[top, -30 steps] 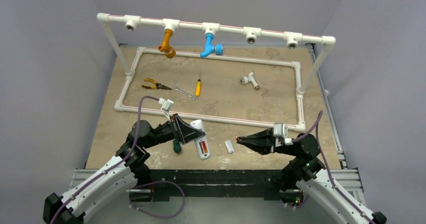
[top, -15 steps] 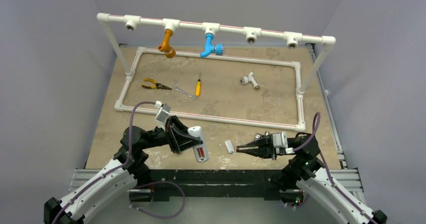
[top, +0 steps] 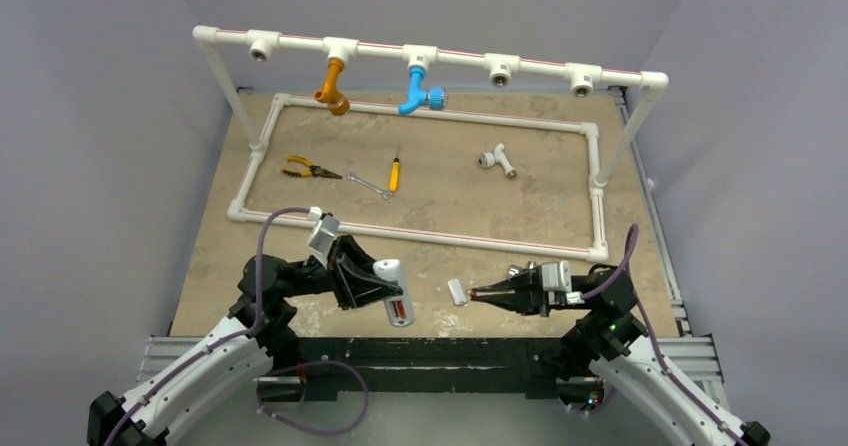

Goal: Load the batteries into the remote control
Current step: Load the battery into the remote control.

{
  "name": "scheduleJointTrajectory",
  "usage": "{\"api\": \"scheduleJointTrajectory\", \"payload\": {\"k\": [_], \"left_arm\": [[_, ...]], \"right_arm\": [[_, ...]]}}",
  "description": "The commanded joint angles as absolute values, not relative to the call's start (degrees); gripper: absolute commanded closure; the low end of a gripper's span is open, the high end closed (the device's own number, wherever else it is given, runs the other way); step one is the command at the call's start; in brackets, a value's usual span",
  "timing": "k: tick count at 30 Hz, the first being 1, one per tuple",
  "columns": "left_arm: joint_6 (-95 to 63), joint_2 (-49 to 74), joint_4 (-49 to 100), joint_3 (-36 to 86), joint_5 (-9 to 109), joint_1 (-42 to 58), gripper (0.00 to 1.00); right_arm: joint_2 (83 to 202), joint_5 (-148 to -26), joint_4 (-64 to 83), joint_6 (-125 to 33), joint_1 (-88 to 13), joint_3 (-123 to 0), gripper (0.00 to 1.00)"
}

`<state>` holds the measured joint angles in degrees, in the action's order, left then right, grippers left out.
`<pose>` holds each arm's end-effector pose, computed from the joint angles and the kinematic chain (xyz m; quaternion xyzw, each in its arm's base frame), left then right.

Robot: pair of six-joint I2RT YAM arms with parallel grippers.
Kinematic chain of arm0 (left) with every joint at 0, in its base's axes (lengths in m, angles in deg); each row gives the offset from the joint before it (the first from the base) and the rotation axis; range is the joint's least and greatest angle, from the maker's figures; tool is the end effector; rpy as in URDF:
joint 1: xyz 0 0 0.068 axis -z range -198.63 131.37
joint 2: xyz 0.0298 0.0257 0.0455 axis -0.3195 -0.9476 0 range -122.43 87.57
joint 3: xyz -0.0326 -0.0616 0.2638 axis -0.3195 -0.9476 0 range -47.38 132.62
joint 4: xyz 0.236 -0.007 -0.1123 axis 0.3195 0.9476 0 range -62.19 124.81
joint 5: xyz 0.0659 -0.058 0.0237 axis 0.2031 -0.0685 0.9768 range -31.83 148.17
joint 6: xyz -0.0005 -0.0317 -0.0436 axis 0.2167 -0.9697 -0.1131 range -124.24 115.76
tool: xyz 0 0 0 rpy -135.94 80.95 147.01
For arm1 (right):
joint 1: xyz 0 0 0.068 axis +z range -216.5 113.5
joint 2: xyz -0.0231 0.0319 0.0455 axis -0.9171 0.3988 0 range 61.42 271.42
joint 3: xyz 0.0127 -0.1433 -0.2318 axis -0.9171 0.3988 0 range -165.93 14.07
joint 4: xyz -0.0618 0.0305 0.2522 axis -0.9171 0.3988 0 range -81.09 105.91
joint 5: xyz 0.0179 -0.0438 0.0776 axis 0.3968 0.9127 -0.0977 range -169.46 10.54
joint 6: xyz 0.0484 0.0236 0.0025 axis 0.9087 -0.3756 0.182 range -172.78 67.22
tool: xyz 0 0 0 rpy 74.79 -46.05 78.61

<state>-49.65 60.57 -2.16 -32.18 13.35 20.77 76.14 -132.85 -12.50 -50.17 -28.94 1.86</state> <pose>0.0854 -0.1027 0.2729 0.2799 0.5577 -0.6701 0.4021 0.0636 0.0850 0.2606 -0.5046 0.3857 0.4950 0.5930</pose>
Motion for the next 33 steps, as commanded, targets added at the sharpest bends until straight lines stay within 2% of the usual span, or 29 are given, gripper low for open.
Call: {"api": "scheduleJointTrajectory", "payload": {"k": [1,4,9,12,15,19,25,29,33], "left_arm": [[-51.4,58.0,-11.0,-33.0,12.9,20.8,1.0],[-55.2,55.2,-17.9,-34.5,13.2,20.8,1.0],[-59.2,51.2,-27.6,-37.1,14.0,20.7,1.0],[-59.4,49.6,-28.8,-37.2,14.1,20.8,1.0],[-59.5,48.7,-28.3,-36.6,14.2,20.7,1.0],[-60.0,49.5,-25.6,-36.0,15.3,20.7,1.0],[-58.1,55.7,-14.1,-35.6,19.0,20.7,1.0],[-56.5,60.0,-6.8,-35.6,22.7,20.7,1.0],[-55.9,61.9,-1.6,-34.8,24.9,20.8,1.0]], "right_arm": [[75.7,-125.4,-11.6,-46.2,-28.7,-0.3,1.0],[77.0,-120.7,-9.0,-43.2,-28.8,-1.6,1.0],[78.5,-123.7,-4.2,-46.5,-28.8,-3.8,1.0],[78.6,-124.1,-1.4,-48.7,-28.8,-4.4,1.0],[79.3,-120.0,-4.7,-42.6,-28.7,-4.2,1.0],[79.9,-103.8,-4.7,-20.4,-28.7,-6.1,1.0],[80.0,-80.0,19.5,16.3,-28.8,-10.7,1.0],[78.7,-79.2,26.2,37.0,-28.7,-8.3,1.0],[77.1,-77.8,33.3,42.7,-28.7,-9.7,1.0]]}}
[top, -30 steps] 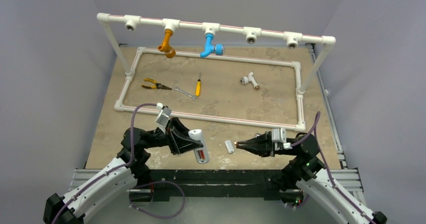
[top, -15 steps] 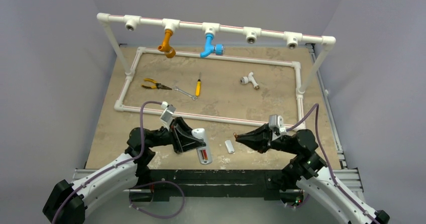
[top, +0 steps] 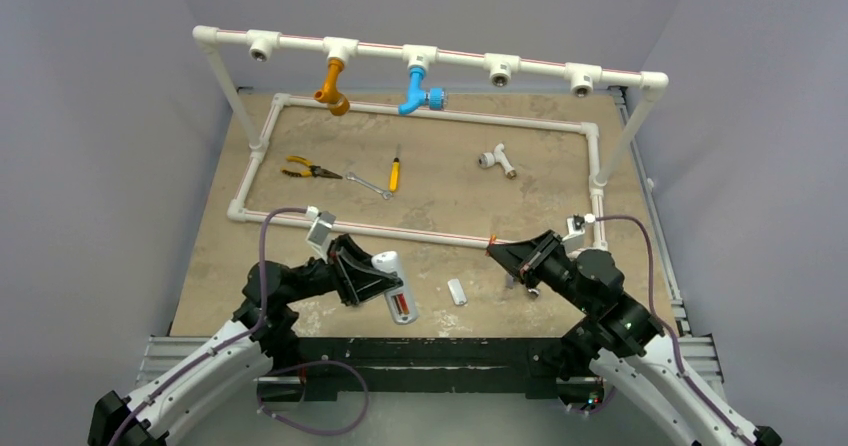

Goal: Load the batteries into the remote control
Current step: Load the battery into the remote control.

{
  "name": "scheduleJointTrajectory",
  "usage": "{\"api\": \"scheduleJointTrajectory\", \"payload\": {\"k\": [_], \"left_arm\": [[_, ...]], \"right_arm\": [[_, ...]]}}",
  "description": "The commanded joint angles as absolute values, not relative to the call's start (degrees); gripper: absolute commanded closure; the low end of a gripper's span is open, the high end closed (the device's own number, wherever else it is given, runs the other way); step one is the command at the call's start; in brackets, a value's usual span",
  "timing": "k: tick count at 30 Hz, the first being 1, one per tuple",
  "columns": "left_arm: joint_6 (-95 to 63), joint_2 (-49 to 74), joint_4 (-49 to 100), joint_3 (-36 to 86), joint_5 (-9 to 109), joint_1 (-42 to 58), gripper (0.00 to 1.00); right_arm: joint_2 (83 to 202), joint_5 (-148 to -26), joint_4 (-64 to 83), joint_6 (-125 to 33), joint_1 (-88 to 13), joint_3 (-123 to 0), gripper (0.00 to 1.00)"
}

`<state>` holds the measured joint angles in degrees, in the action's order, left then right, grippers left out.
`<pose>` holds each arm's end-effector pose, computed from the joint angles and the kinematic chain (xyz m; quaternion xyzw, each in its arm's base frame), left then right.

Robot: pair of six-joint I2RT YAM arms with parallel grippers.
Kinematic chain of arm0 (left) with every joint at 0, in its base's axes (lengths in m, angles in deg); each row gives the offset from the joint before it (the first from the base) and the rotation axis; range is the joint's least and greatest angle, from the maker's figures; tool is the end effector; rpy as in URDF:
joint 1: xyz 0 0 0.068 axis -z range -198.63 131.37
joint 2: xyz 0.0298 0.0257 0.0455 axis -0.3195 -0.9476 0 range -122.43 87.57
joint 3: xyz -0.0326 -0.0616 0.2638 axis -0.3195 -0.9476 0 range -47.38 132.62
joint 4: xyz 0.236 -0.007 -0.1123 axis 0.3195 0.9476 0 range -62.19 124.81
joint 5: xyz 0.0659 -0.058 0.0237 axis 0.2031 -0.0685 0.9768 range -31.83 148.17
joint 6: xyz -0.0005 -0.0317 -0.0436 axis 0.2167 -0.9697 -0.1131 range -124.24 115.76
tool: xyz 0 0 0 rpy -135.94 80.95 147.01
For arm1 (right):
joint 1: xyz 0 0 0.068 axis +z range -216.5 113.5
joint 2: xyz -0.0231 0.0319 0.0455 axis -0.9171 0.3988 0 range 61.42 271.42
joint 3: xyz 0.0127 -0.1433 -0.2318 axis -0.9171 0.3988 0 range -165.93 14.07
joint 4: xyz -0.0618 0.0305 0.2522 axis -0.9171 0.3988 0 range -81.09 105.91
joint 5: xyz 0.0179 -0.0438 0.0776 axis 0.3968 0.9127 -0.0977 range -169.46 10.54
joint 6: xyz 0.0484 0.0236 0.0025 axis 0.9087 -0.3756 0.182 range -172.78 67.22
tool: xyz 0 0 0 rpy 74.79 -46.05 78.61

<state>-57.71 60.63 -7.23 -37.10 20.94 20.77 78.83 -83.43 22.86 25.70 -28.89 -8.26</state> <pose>0.0896 -0.1015 0.2526 0.1890 0.5820 -0.6856 0.3943 0.0897 0.0723 0.2561 0.2443 0.7201 0.5645 0.3211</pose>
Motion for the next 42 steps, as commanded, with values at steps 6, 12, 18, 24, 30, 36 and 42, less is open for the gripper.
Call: {"api": "scheduleJointTrajectory", "payload": {"k": [6,12,18,24,30,36,42], "left_arm": [[-54.6,62.2,2.7,-32.8,25.7,20.7,1.0],[-54.4,60.7,3.7,-32.6,28.1,20.8,1.0],[-58.1,57.3,2.7,-33.0,32.3,20.8,1.0],[-68.2,53.0,-0.7,-37.0,38.4,20.8,1.0],[-74.9,47.4,-12.1,-40.5,38.6,20.8,1.0],[-75.7,46.7,-12.4,-39.1,37.4,20.9,1.0],[-77.8,48.0,-11.8,-40.0,39.9,20.9,1.0]], "right_arm": [[77.5,-76.4,41.4,47.6,-28.7,-12.8,1.0],[82.8,-78.8,38.1,33.6,-28.7,-16.1,1.0],[105.7,-95.8,43.1,1.5,-25.9,-31.8,1.0],[110.9,-85.6,49.1,-9.0,-14.6,-42.3,1.0],[118.1,-88.3,51.1,-15.5,-6.6,-47.0,1.0],[123.6,-88.1,51.8,-17.0,-3.0,-50.6,1.0],[128.8,-84.2,50.6,-15.0,-1.1,-52.7,1.0]]}}
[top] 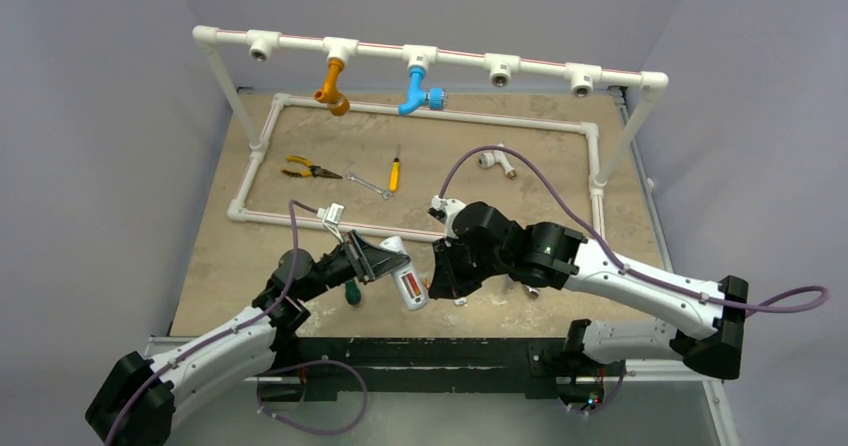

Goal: Load the batteries into the remote control
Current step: Load the battery into the remote control.

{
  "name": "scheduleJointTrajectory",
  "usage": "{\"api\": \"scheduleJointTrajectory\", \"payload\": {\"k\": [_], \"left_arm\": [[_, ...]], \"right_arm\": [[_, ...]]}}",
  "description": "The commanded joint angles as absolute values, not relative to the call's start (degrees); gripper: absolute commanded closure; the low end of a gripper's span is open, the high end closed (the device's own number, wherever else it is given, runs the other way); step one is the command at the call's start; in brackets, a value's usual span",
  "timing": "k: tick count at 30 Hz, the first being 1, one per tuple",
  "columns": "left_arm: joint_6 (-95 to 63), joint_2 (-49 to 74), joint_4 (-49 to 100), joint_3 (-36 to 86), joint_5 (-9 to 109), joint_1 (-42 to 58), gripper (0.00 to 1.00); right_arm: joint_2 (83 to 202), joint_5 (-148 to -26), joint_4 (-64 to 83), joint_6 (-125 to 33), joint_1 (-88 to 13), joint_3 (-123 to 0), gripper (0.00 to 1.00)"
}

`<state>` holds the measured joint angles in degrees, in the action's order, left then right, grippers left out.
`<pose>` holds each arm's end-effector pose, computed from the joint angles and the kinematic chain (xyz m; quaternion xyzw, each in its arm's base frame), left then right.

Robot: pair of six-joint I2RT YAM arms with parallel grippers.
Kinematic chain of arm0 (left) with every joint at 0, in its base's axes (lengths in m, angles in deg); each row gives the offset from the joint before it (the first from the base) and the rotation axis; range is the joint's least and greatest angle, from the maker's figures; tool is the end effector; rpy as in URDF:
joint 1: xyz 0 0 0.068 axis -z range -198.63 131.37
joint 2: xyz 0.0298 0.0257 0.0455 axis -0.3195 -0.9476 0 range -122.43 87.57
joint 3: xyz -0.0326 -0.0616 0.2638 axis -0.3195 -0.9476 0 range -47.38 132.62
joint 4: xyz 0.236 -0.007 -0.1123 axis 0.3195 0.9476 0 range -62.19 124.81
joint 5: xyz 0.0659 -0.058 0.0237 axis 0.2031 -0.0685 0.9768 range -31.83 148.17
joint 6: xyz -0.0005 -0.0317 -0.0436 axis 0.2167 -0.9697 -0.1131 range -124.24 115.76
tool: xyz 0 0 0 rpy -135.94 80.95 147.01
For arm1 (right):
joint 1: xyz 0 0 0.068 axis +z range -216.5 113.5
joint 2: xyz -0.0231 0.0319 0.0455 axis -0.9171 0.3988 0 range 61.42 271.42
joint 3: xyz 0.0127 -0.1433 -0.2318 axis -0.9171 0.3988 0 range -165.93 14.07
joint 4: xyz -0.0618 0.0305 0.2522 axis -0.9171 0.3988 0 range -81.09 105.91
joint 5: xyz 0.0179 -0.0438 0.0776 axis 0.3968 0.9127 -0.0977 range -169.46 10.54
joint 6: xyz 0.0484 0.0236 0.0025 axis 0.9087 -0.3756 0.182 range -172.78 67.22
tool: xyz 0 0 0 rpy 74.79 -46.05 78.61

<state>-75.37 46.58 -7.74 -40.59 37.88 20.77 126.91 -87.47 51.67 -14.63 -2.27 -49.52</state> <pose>0.1192 -0.1139 0.2011 -0.0668 0.6960 -0.6489 0.3001 0.0977 0.2139 0.3287 -0.2339 0.8907 0.3400 0.1908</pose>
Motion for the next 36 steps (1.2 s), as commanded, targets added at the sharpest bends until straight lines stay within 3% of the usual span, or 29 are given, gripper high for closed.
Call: {"api": "scheduleJointTrajectory", "payload": {"k": [1,29,36], "left_arm": [[-77.9,48.4,-11.3,-40.2,40.4,21.0,1.0],[-77.5,48.2,-10.5,-40.8,41.7,21.2,1.0],[-77.6,47.0,-11.6,-41.1,41.3,21.2,1.0]], "right_arm": [[129.5,-83.9,50.1,-14.8,-0.8,-53.0,1.0],[137.9,-82.3,46.4,-15.5,0.4,-55.5,1.0],[138.8,-80.2,46.7,-15.4,0.4,-56.4,0.91]]}}
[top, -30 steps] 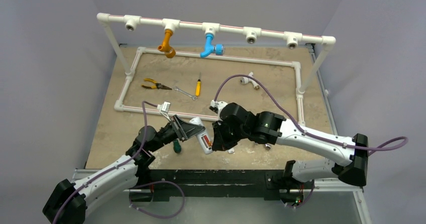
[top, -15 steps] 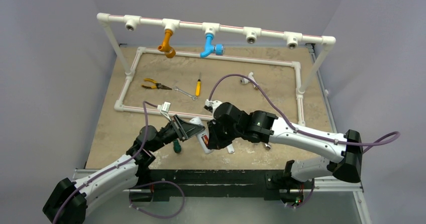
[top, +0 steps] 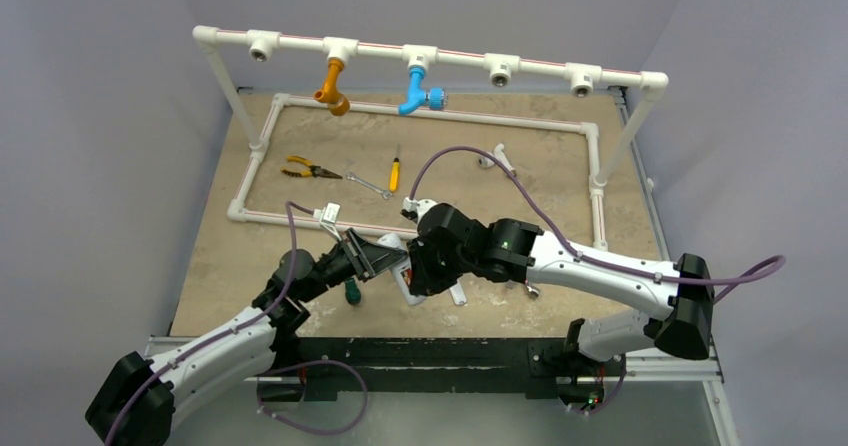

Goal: Load the batteries into the remote control
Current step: Load the battery into the remote control.

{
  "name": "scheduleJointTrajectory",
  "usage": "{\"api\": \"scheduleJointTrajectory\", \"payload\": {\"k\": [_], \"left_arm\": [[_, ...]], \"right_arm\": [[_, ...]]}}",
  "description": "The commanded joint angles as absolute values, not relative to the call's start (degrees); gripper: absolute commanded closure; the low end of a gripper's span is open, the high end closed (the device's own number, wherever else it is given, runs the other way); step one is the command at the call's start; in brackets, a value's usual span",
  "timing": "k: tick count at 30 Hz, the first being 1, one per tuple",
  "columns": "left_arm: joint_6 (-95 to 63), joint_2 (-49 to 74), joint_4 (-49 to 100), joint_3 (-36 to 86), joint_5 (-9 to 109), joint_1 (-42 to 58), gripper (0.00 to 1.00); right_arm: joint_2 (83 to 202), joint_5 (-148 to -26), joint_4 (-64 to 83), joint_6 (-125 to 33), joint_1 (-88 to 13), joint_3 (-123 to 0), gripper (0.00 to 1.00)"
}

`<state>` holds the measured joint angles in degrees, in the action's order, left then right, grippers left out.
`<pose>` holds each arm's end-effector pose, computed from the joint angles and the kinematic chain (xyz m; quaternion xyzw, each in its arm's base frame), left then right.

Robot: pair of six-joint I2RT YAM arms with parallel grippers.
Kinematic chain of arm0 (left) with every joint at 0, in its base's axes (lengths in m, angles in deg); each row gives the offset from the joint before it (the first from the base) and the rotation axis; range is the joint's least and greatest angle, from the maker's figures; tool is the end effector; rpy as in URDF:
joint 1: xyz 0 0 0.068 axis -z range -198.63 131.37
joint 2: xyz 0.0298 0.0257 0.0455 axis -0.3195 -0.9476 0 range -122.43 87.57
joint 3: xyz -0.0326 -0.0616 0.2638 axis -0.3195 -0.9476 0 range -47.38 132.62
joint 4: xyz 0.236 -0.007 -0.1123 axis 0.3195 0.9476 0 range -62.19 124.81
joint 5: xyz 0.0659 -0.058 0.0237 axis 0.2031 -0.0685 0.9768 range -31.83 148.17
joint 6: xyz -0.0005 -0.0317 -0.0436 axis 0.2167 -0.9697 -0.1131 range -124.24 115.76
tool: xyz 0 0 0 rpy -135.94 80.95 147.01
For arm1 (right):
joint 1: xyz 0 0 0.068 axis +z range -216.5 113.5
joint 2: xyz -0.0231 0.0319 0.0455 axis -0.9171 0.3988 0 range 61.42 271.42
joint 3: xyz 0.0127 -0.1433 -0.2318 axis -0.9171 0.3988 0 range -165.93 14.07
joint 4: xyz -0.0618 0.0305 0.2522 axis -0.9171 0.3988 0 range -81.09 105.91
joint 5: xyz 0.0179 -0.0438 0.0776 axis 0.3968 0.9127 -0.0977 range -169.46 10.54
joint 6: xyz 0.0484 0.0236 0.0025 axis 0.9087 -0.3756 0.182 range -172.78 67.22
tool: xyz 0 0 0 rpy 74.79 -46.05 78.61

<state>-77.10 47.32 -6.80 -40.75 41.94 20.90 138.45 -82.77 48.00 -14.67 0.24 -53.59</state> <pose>0.1200 -0.1120 0.2002 -0.1025 0.6936 -0.6418 0.3106 0.1106 0.2626 0.3080 -0.2410 0.9031 0.2974 0.1948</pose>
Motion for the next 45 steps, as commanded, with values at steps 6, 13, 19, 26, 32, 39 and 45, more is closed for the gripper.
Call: {"api": "scheduleJointTrajectory", "payload": {"k": [6,13,19,26,32,39,45], "left_arm": [[-77.7,47.0,-12.3,-41.5,41.3,21.2,1.0],[-77.6,47.2,-12.3,-41.7,41.4,21.2,1.0],[-77.6,46.7,-12.8,-41.8,41.5,21.2,1.0],[-77.8,45.9,-13.7,-41.8,41.5,21.2,1.0],[-77.8,45.5,-14.2,-41.8,41.5,21.2,1.0],[-78.0,45.6,-14.4,-42.0,41.6,21.2,1.0],[-78.0,45.3,-14.8,-42.0,41.6,21.2,1.0]], "right_arm": [[139.8,-79.5,47.1,-15.5,0.4,-57.5,0.84],[140.5,-79.5,47.1,-15.4,0.4,-57.5,0.81],[140.0,-79.7,47.7,-15.3,0.4,-57.4,0.8],[139.2,-80.2,47.8,-15.0,0.4,-56.0,0.87],[139.0,-80.0,48.3,-14.9,0.4,-55.8,0.83],[138.6,-79.7,49.2,-15.1,0.3,-56.2,0.82],[138.3,-79.8,49.0,-15.1,0.4,-56.3,0.79]]}}
